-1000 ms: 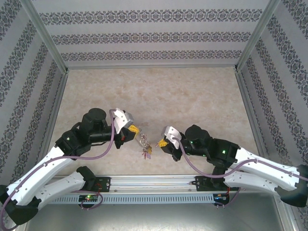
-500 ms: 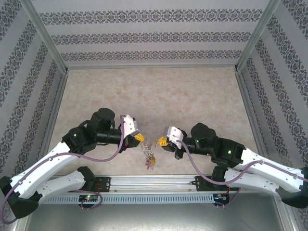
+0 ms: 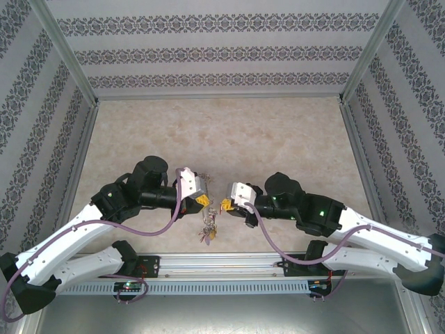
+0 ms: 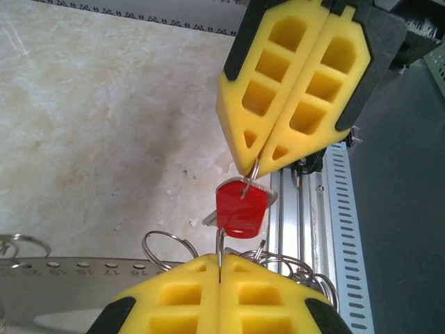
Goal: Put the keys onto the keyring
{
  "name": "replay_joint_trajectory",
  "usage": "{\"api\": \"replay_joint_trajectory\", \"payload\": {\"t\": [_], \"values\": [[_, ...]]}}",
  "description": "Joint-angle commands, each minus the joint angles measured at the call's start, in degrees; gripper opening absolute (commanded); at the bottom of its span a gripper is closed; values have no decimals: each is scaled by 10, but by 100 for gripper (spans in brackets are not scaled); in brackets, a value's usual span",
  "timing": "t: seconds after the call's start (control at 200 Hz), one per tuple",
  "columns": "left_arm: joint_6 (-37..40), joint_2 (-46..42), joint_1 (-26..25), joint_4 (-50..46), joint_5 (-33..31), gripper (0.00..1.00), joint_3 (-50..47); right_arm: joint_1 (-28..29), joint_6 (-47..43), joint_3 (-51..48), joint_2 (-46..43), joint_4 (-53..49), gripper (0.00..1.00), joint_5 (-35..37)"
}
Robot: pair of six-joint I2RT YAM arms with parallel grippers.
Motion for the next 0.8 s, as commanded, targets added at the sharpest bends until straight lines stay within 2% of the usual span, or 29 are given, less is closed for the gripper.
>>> {"api": "replay_joint_trajectory", "payload": {"t": [0.0,0.794], "values": [[16,-1,-6,8,22,0,22,7,-19,24,6,4,0,-21],[15,-2,-7,9,33,0,20,8,-11,24,32,55,0,-22]]}}
